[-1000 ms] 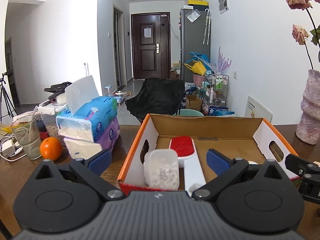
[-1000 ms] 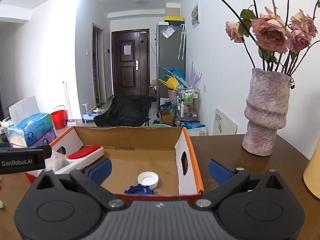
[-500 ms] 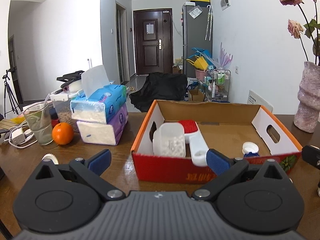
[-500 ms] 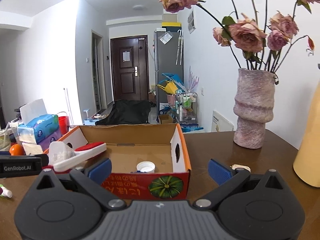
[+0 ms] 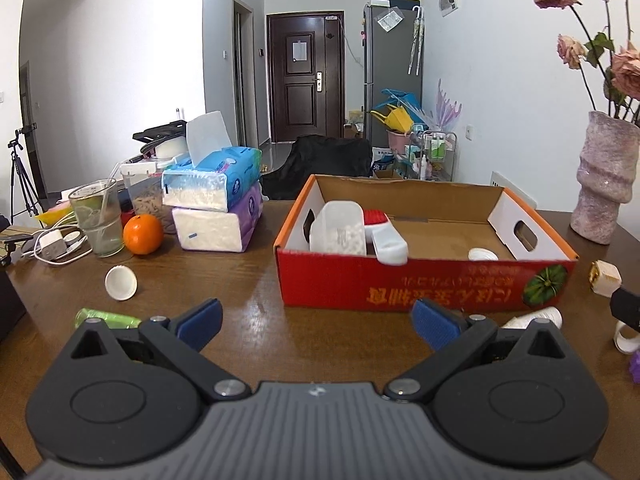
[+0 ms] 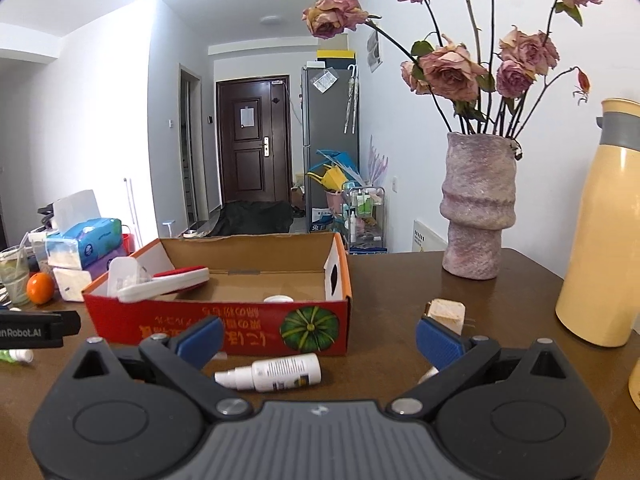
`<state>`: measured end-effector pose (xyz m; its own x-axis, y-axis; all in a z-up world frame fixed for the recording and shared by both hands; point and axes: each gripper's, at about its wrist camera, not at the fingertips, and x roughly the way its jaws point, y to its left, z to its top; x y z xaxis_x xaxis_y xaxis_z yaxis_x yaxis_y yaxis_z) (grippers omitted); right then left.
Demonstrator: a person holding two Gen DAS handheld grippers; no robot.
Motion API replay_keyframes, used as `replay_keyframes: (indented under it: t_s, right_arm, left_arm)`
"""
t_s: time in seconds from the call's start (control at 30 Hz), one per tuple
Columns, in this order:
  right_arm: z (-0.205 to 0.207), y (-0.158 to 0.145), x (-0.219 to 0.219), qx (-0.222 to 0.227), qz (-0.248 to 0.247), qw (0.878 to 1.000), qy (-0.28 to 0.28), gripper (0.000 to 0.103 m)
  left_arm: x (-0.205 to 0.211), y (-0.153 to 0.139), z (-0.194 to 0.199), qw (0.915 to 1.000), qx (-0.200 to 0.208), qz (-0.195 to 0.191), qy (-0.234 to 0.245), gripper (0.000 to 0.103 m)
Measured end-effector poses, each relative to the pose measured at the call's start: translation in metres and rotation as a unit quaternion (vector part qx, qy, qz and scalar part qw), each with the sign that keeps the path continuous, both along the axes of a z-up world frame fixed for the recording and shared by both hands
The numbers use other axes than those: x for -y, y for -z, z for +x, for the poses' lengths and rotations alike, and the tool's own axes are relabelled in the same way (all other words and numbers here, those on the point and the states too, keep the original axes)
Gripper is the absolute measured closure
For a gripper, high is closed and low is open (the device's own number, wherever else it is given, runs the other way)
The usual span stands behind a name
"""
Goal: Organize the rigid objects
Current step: 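Withdraw both tools from the red box back over the table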
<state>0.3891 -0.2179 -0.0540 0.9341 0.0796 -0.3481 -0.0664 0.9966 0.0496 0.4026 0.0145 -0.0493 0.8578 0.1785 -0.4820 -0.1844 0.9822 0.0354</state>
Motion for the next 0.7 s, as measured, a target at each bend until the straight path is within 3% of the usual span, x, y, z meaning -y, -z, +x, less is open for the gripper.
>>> replay_keyframes:
  t_s: [0.7]
  right_arm:
    - [-0.086,0.014,0.018,-0.023,-0.016,1.000,-0.008,0.000]
  left_arm:
    - [0.033,0.000,-0.089,0.9994,-0.013,-0.004,0.032,0.000]
